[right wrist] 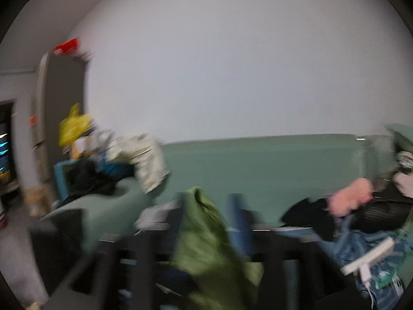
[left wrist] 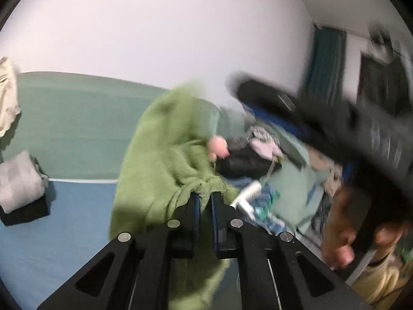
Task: Fold clothes
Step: 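Lift the green shirt high with both grippers and shake it open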
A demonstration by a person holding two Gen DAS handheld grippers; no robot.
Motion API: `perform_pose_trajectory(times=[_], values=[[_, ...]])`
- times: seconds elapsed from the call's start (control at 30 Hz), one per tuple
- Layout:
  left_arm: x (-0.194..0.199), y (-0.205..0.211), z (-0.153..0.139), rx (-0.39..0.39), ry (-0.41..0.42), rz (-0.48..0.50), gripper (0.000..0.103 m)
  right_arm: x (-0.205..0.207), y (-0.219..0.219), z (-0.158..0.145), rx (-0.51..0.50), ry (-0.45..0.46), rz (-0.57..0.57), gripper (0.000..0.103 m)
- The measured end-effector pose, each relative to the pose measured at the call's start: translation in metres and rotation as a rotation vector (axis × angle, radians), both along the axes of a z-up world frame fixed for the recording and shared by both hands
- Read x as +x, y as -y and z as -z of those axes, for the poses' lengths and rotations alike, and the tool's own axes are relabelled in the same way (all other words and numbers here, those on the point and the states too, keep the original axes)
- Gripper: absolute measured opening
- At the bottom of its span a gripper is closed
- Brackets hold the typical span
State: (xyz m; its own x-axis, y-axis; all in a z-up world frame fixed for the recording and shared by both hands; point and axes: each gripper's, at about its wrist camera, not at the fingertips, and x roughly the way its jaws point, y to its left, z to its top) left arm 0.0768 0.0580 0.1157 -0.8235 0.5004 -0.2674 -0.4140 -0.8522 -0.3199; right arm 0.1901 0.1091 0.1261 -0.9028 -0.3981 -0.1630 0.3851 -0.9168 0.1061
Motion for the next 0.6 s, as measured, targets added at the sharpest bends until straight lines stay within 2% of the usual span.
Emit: perform_pose_trajectory(times=[0.13,0.3,0.43,0.5,0.6], values=[[-0.013,0.027,-0.027,0.063,-0.011,-0.078,0.007,-0.012,-0.016,0.014,0.030,0.052,-0.007,0.061],[-0.008,0.048,-0.045,0.082,-0.029,-0.105,0.007,-0.021,-0.002,0.056,0.092,0.185,-0.149,0.060],[0.000,0.055,-0.053,0.085,-0.031,-0.108,0.007,-0.013,0.023,0.063,0.128,0.150,-0.241,0.062],[0.003,0.059,-0.057,0.086,-0.032,-0.109,0.007,-0.012,0.037,0.064,0.160,0.130,-0.248,0.060],[0.009,0.065,-0.064,0.088,-0.034,-0.111,0.007,-0.016,0.059,0.067,0.215,0.128,-0.263,0.014]])
